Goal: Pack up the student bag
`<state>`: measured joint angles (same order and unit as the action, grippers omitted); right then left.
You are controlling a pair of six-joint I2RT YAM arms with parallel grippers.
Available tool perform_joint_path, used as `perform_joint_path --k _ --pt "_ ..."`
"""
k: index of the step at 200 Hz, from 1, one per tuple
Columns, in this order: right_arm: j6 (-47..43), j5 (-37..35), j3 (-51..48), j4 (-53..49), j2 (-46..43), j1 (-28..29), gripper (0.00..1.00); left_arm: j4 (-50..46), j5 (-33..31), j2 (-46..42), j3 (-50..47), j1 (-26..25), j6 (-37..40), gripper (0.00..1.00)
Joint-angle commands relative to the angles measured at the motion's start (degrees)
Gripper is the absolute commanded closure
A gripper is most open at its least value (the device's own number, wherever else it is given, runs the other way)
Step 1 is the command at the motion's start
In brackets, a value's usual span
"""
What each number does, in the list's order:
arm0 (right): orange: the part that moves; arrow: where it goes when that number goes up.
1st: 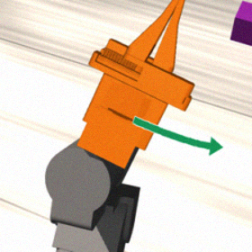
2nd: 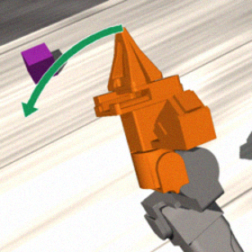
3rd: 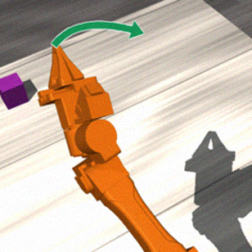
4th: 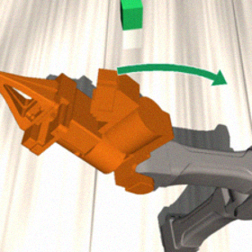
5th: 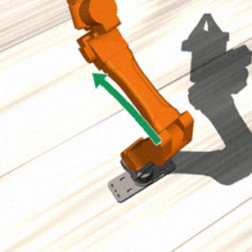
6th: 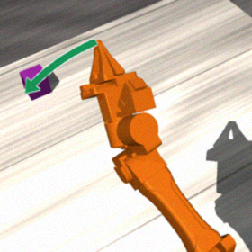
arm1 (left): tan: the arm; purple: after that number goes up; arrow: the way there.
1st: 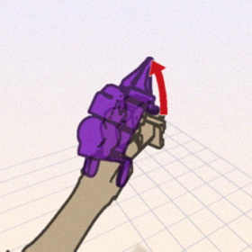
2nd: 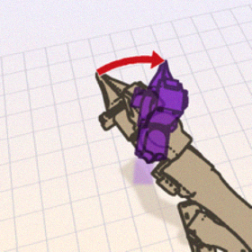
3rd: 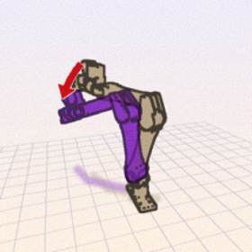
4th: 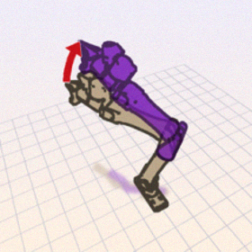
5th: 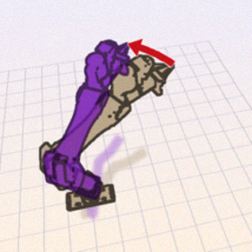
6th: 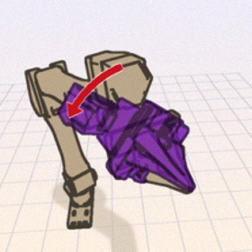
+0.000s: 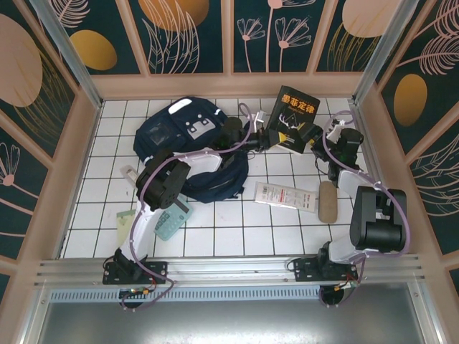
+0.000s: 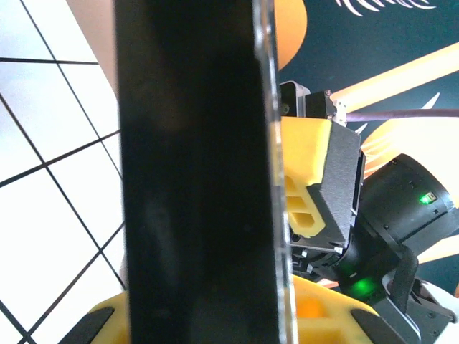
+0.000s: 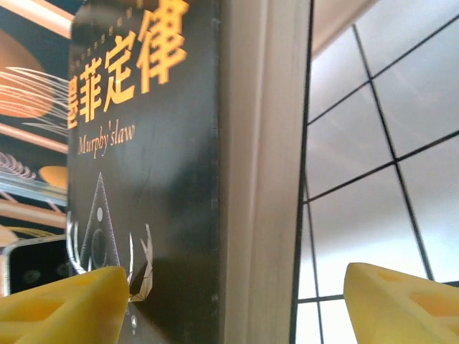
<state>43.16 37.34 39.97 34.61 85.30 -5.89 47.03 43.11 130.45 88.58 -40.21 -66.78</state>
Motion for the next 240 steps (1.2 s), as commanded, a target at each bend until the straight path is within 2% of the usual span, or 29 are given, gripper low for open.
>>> perform_joint_path --k 1,30,50,66,117,136,148,160,178,193,204,207,221,240 --pt "5.1 7.1 -2.0 11.0 -1.7 -1.4 0.20 10.1 3.1 -3.4 -0.3 0.3 -1.9 1.00" --pt "12.5 14.6 -3.0 23.1 0.7 -2.3 0.24 12.0 4.2 -3.5 -1.0 0.3 -3.5 1.00" --pt "16.1 16.5 -3.6 28.8 1.6 -2.2 0.29 12.0 4.8 -3.7 -1.3 0.4 -3.5 1.00" --pt "16.2 17.3 -3.2 29.3 1.6 -2.1 0.33 12.3 5.2 -3.9 -1.7 0.5 -3.6 1.00" --pt "14.0 16.6 -1.9 24.9 2.2 -1.2 0.28 14.6 5.9 -5.3 -3.0 0.4 -4.8 1.00" --pt "15.3 17.9 -1.6 27.0 2.7 -0.8 0.31 14.6 6.4 -5.6 -3.3 0.4 -4.7 1.00" --pt "15.4 18.0 -1.4 27.4 2.4 -0.5 0.37 14.1 6.5 -5.6 -3.4 0.4 -4.3 1.00" --pt "15.1 18.0 -1.2 27.1 2.0 -0.1 0.48 13.3 6.9 -5.3 -3.4 0.5 -4.1 1.00" --pt "14.3 18.0 -0.7 26.0 1.5 0.2 0.68 12.7 7.3 -5.2 -3.4 0.4 -3.7 1.00" --pt "13.7 17.5 -0.5 24.7 1.0 0.3 0.88 10.4 7.1 -5.6 -3.4 0.5 -1.8 1.00" --pt "13.1 17.1 -0.5 23.7 0.4 0.4 0.98 8.1 6.9 -6.1 -3.4 0.5 0.1 0.93" --pt "12.8 17.0 -0.4 23.4 0.3 0.4 1.00 7.4 6.8 -6.4 -3.4 0.5 0.8 0.87" --pt "11.6 16.3 -0.6 21.8 -0.7 0.7 1.00 2.4 5.6 -7.8 -3.9 0.9 4.9 0.64" --pt "9.2 14.2 -0.9 18.9 -2.4 1.2 1.00 -4.8 2.8 -10.8 -5.6 2.1 11.1 0.53"
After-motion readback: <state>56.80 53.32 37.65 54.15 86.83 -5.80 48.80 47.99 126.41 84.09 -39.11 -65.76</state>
